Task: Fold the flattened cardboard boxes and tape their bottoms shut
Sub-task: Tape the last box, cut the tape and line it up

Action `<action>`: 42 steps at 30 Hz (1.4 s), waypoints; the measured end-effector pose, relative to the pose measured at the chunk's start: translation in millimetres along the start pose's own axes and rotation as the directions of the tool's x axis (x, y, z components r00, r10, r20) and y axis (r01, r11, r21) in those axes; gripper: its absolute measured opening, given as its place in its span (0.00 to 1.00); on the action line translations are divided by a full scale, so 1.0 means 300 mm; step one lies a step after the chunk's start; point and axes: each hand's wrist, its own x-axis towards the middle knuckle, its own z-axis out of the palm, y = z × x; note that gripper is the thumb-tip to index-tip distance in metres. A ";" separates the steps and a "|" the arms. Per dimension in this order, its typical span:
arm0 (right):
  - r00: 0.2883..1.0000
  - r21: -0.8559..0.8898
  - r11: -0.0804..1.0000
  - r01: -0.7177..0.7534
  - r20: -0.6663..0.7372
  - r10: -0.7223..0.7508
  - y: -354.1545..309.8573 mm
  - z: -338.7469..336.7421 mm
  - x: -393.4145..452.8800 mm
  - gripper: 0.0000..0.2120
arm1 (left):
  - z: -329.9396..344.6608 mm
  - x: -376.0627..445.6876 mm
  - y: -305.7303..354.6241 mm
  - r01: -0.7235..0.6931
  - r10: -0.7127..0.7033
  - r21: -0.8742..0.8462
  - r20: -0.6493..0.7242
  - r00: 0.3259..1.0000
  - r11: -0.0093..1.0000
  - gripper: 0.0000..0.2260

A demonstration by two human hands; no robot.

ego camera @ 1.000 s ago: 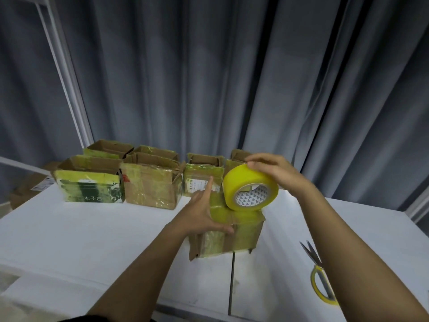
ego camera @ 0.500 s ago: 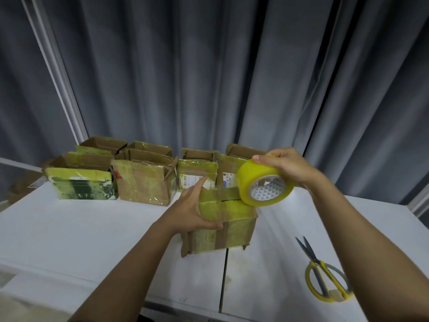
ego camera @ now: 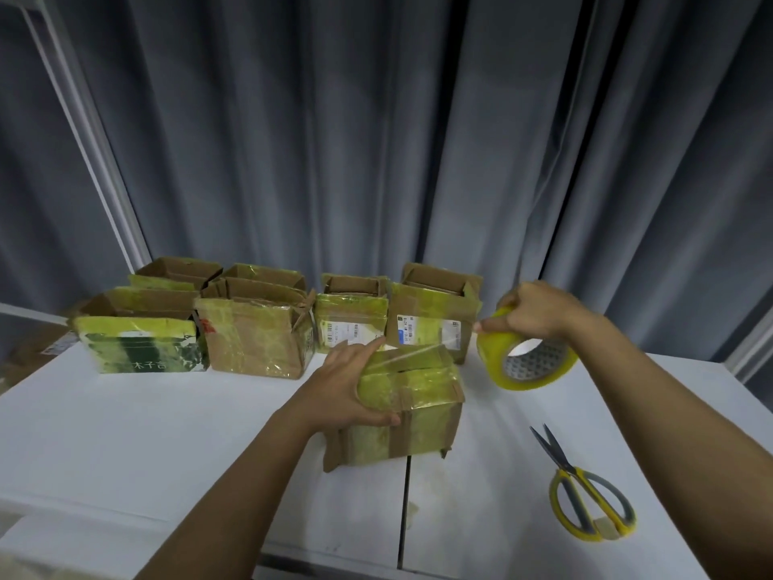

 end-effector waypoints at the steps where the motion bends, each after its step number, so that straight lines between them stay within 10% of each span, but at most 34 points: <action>1: 1.000 -0.017 1.000 0.003 -0.002 -0.003 0.006 0.019 -0.004 0.30 | -0.002 0.003 0.002 -0.002 0.002 0.009 0.008 1.000 1.000 0.55; 16: 0.995 0.015 0.999 -0.045 0.088 0.044 0.023 0.171 -0.019 0.25 | 0.010 -0.019 0.014 -0.036 0.031 0.151 0.040 0.999 0.988 0.48; 28: 0.999 -0.126 0.992 -0.029 0.022 0.032 -0.025 0.287 -0.027 0.30 | 0.012 0.030 0.131 -0.064 0.021 0.638 0.075 0.997 0.767 0.38; 42: 0.997 -0.080 0.994 -0.074 0.024 0.077 -0.075 0.418 -0.066 0.26 | 0.259 0.092 0.072 -0.230 0.263 0.577 0.028 0.964 0.784 0.38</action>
